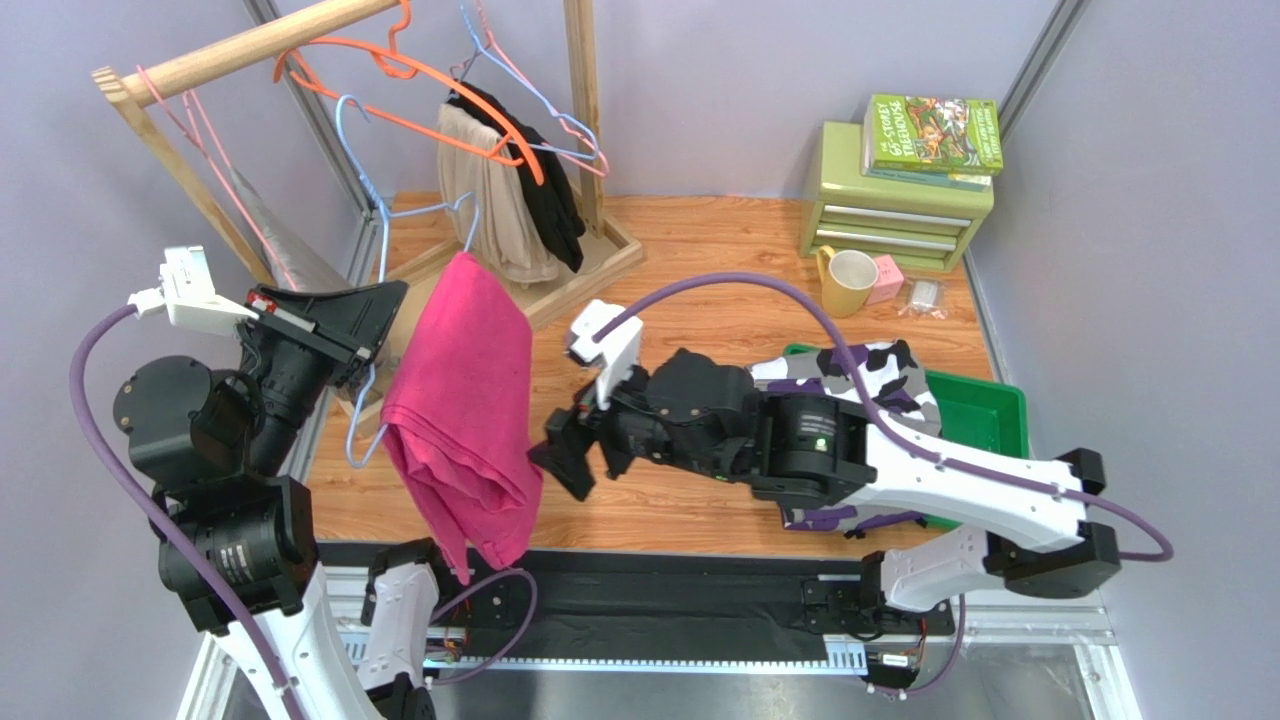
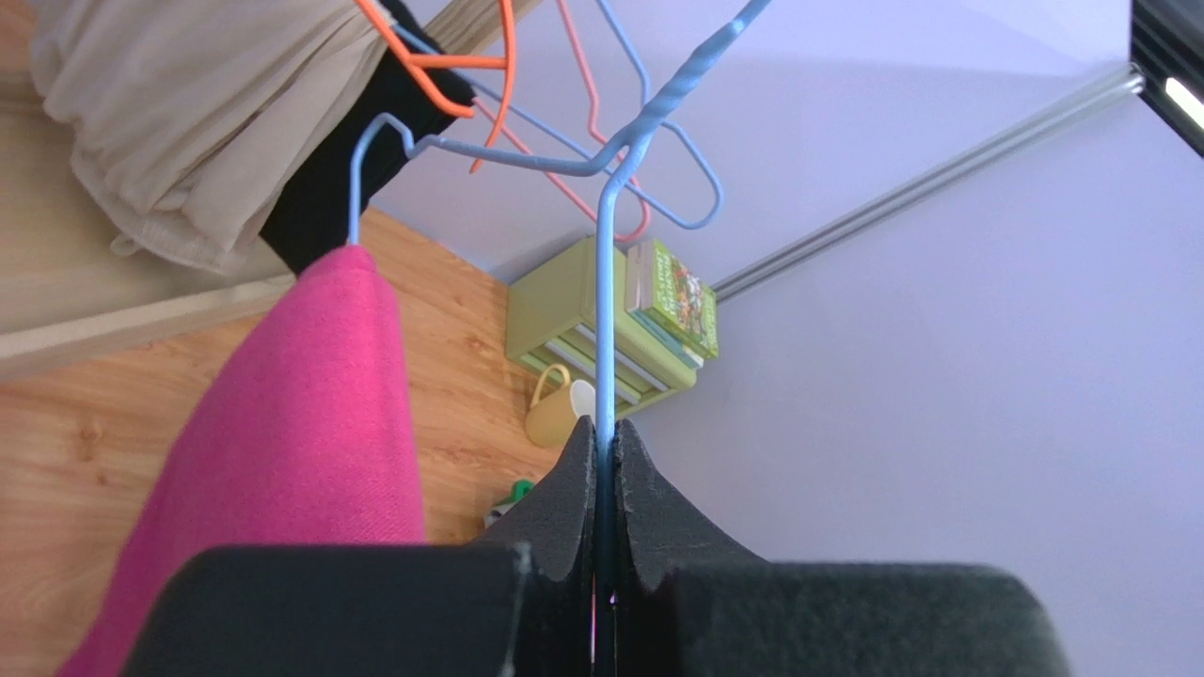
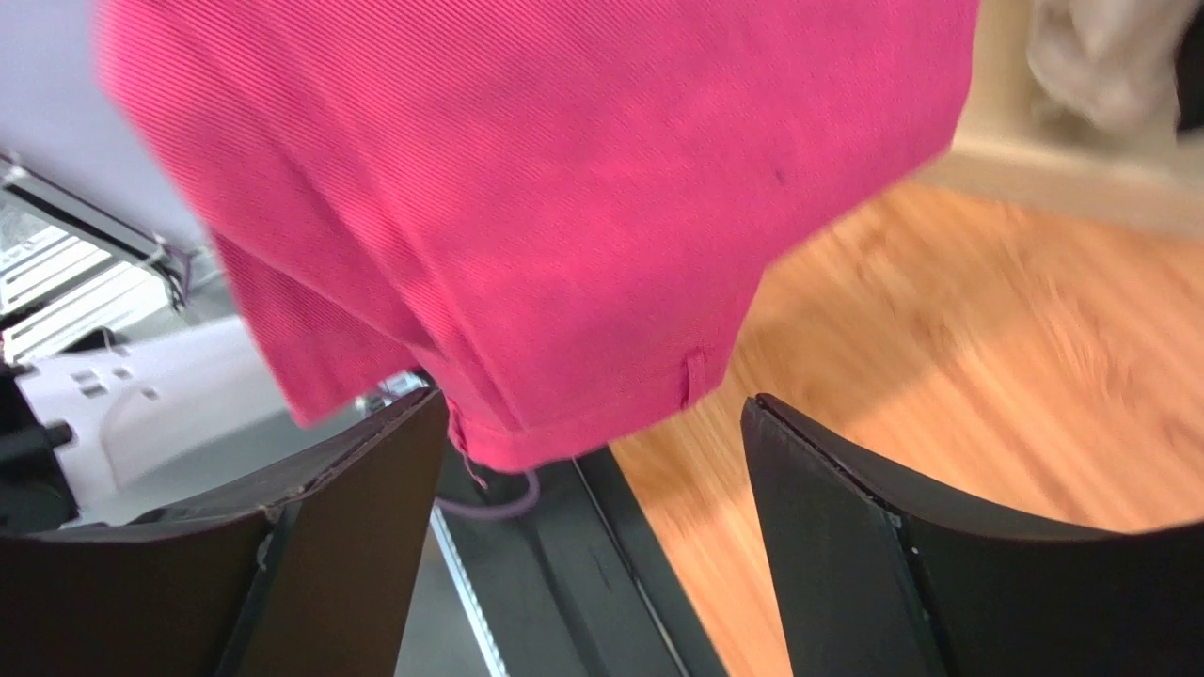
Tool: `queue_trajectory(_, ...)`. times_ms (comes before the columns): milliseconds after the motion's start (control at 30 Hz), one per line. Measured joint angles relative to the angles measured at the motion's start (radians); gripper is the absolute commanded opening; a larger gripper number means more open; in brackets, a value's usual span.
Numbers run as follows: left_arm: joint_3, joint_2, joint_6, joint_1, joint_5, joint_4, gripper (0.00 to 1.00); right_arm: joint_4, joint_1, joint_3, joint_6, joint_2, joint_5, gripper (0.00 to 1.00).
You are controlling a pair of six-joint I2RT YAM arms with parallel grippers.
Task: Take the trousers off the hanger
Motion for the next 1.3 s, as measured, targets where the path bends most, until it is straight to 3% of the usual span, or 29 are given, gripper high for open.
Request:
queue_trajectory(267,-0.02,0.021,0.005,-0.016,-0.066,-0.048,0.0,0.077,0.076,0.275,-0.185,0.235,0.077,0.9)
queue_trajectory(633,-0.035,0.022,0.051,-0.03,-0.104,-0.051,0.0,0.083,0.087,0.428,-0.37,0.396,0.051,0.91)
queue_trajectory(967,-0.048,0.017,0.095,-0.039,-0.088,-0.035,0.0,0.097,0.049,0.39,-0.427,0.427,0.061,0.9)
queue_trajectory(1300,-0.061,-0.001,0.088,-0.053,-0.072,-0.016,0.0,0.217,0.036,0.296,-0.47,0.43,0.174,0.9)
